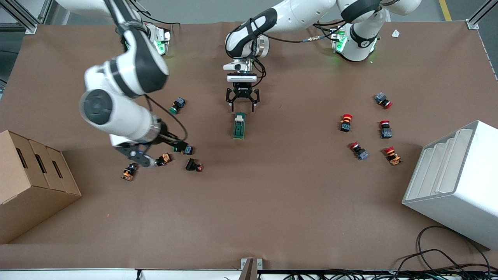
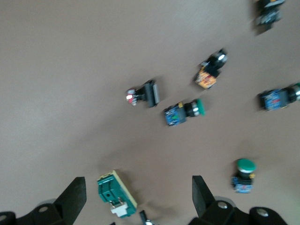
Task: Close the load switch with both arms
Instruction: 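Reach the right gripper to the white handle while the left gripper steadies the switch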
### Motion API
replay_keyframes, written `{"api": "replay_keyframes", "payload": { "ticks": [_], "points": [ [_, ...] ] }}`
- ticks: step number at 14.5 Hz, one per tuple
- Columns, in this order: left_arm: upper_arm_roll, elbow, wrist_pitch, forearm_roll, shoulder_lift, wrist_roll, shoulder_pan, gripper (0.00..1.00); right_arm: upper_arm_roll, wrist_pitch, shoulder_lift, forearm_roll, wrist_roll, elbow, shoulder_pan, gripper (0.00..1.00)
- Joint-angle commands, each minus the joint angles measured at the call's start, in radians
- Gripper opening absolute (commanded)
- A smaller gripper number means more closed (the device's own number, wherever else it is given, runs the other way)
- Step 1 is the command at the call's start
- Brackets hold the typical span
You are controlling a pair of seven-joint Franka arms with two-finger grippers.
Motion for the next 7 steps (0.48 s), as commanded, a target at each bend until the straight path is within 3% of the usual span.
{"api": "replay_keyframes", "payload": {
  "ticks": [1, 7],
  "points": [
    [0.024, 0.013, -0.022, 0.037, 0.007, -0.033, -0.038, 0.98, -0.011, 0.118, 0.029, 0.046, 0.062, -0.061, 0.072, 1.0],
    [0.027, 0.016, -0.022, 0.051, 0.013, -0.045, -0.049, 0.98, -0.011, 0.339, 0.029, 0.147, 0.082, -0.24, 0.177, 1.0]
  ]
}}
